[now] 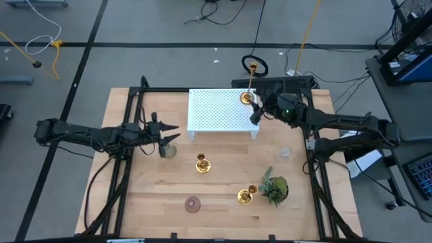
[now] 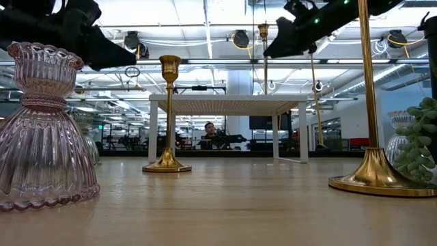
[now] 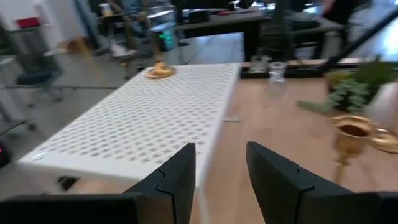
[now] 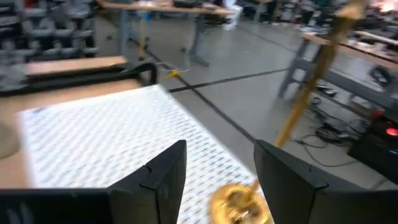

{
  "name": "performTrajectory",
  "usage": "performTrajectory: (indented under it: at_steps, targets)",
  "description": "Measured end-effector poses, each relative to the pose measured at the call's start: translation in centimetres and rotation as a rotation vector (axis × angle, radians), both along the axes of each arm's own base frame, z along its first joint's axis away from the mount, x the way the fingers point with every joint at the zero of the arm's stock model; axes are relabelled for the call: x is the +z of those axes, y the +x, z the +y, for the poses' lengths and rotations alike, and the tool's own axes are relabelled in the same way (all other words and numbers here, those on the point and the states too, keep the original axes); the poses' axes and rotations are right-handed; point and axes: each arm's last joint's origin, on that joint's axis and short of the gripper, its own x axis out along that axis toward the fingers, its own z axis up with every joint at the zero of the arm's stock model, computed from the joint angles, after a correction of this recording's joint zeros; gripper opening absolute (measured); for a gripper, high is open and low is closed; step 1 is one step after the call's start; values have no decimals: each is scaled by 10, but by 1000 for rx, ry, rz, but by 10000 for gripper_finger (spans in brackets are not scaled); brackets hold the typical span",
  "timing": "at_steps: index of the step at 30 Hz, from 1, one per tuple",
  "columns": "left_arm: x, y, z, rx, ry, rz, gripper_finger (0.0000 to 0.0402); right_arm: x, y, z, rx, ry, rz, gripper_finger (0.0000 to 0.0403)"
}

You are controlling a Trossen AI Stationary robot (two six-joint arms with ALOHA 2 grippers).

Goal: Pick & Place candle stick holders
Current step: Put the bottom gold candle holder on the shelf

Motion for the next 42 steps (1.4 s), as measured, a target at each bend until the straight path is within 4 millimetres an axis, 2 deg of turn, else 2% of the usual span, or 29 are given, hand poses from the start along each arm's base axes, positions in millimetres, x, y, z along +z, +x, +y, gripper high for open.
performTrajectory:
  at_steps: [5,11,16,23,29,33,42]
  targets:
    - [0,1,-3,-116,-17,1,147,2,-4,25,101,8,38,183]
    - [0,1,-4,-142,-21,1,147,-5,-11,54,243,32,162,183]
    - [0,1,-4,-142,-21,-1,147,-16,-16,79,533,131,279,183]
    - [0,1,-4,-142,-20,-1,147,-34,-20,111,933,324,324,183]
    - [0,1,-4,-141,-20,-1,147,-65,-24,131,1167,313,170,183]
    - [0,1,-4,-141,-21,-1,147,-84,-24,137,1187,340,33,183]
    - [0,1,-4,-141,-16,-1,147,-108,-5,150,1261,380,-31,183]
